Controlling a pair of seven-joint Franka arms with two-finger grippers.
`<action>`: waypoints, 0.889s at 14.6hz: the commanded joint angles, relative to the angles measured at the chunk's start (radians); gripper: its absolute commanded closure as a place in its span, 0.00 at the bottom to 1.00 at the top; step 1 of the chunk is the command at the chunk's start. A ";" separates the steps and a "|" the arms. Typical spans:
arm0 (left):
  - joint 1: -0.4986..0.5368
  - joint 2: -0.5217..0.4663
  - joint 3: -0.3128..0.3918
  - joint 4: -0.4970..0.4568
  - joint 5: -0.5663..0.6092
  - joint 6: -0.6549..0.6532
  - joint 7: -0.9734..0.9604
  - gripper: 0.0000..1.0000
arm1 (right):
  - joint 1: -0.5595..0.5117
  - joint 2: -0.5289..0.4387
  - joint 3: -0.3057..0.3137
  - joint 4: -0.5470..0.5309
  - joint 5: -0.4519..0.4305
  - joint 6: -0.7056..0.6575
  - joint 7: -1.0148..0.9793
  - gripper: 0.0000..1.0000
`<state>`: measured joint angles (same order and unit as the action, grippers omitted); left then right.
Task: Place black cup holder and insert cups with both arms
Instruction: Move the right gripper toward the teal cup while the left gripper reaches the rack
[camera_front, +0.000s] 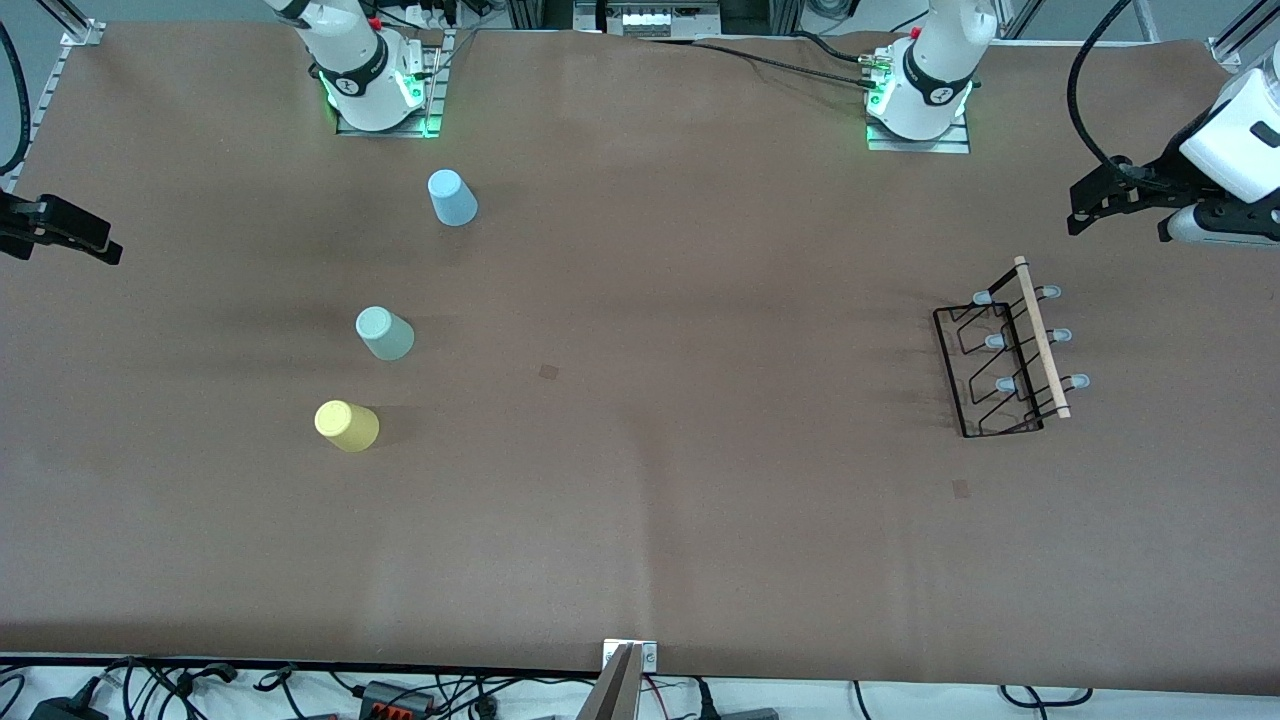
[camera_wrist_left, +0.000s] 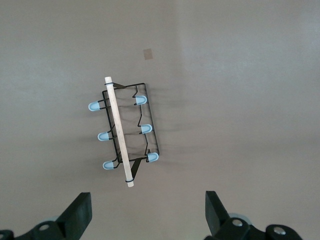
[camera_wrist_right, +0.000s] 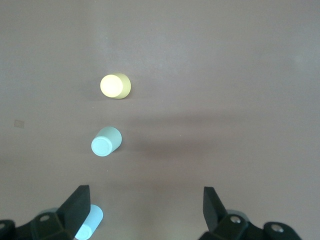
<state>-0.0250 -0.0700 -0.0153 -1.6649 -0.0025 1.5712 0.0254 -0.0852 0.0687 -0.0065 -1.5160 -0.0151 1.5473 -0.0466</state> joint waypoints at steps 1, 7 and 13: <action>0.004 0.013 -0.002 0.031 -0.005 -0.022 -0.001 0.00 | 0.001 -0.010 -0.001 -0.010 0.009 0.007 0.007 0.00; 0.004 0.015 -0.002 0.031 -0.005 -0.023 0.001 0.00 | 0.002 0.020 -0.001 -0.012 0.011 -0.038 0.002 0.00; 0.014 0.059 0.011 0.037 -0.005 -0.183 0.004 0.00 | 0.039 0.091 0.008 -0.056 0.006 -0.133 -0.010 0.00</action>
<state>-0.0203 -0.0595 -0.0081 -1.6642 -0.0025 1.4193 0.0252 -0.0568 0.1553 0.0020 -1.5411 -0.0147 1.4350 -0.0493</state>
